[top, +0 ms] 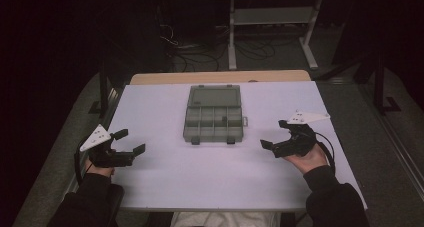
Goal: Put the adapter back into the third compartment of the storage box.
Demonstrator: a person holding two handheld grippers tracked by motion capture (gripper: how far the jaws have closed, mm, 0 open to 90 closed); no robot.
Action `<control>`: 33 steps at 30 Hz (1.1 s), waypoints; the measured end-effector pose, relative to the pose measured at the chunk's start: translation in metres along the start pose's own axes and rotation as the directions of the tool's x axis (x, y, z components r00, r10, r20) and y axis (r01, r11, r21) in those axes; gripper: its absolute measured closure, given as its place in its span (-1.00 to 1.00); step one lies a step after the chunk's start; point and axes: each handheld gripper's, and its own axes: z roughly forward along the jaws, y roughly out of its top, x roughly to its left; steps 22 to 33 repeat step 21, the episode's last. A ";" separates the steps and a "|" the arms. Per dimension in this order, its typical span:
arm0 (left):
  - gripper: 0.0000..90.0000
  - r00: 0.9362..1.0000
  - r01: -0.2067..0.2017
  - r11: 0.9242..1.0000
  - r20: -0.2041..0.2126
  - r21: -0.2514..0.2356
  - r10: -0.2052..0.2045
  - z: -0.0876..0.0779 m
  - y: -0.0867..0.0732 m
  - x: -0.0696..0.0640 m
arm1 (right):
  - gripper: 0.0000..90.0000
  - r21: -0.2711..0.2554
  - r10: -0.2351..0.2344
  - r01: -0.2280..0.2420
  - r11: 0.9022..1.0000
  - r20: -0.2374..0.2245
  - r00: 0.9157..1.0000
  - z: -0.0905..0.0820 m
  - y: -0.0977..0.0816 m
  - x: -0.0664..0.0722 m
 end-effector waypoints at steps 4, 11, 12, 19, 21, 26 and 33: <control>-0.84 1.000 0.002 1.000 0.000 -0.002 -0.002 0.000 0.000 0.000 | -1.00 -0.016 0.006 -0.006 1.000 0.013 1.000 -0.005 -0.007 -0.001; -0.84 1.000 0.000 1.000 -0.004 -0.002 0.000 0.000 0.000 0.000 | -1.00 -0.082 0.005 -0.002 0.997 0.042 0.999 -0.016 -0.022 -0.002; -0.84 1.000 0.000 1.000 -0.004 -0.002 0.000 0.000 0.000 0.000 | -1.00 -0.091 0.013 -0.009 0.996 0.044 0.999 -0.017 -0.024 -0.003; -0.84 1.000 0.000 1.000 -0.006 -0.001 0.000 0.000 0.000 -0.001 | -1.00 -0.124 0.038 -0.031 0.992 0.055 0.998 -0.026 -0.039 -0.008; -0.84 1.000 -0.003 1.000 -0.005 -0.001 0.003 0.000 0.000 -0.001 | -1.00 -0.122 0.048 -0.041 0.992 0.052 0.998 -0.028 -0.042 -0.009; -0.84 1.000 -0.003 1.000 -0.005 -0.001 0.003 0.000 0.000 -0.001 | -1.00 -0.122 0.048 -0.041 0.992 0.052 0.998 -0.028 -0.042 -0.009; -0.84 1.000 -0.003 1.000 -0.005 -0.001 0.003 0.000 0.000 -0.001 | -1.00 -0.122 0.048 -0.041 0.992 0.052 0.998 -0.028 -0.042 -0.009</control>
